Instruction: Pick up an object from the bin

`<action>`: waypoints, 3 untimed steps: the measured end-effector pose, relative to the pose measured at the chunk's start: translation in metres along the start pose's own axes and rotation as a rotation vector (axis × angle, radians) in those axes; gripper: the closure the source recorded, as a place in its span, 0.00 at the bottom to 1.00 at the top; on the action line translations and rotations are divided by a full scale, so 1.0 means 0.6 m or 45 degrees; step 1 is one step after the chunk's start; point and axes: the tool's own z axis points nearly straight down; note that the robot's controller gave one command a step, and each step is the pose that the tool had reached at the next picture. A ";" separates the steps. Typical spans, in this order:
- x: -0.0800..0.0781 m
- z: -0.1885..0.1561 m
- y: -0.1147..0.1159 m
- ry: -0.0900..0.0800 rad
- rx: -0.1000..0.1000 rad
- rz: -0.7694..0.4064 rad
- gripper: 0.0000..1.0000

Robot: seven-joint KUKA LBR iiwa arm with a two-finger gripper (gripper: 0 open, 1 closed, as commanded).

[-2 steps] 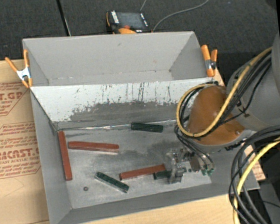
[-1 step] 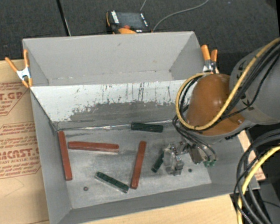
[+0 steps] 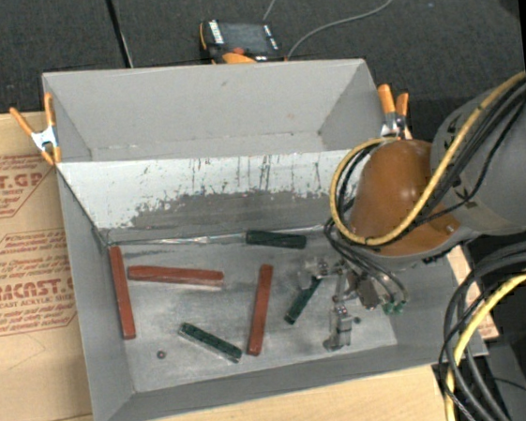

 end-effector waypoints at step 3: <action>-0.068 -0.142 -0.037 -0.012 0.003 -0.234 1.00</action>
Offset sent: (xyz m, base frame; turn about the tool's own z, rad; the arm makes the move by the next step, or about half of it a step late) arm 0.0490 -0.0270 -0.0379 -0.1119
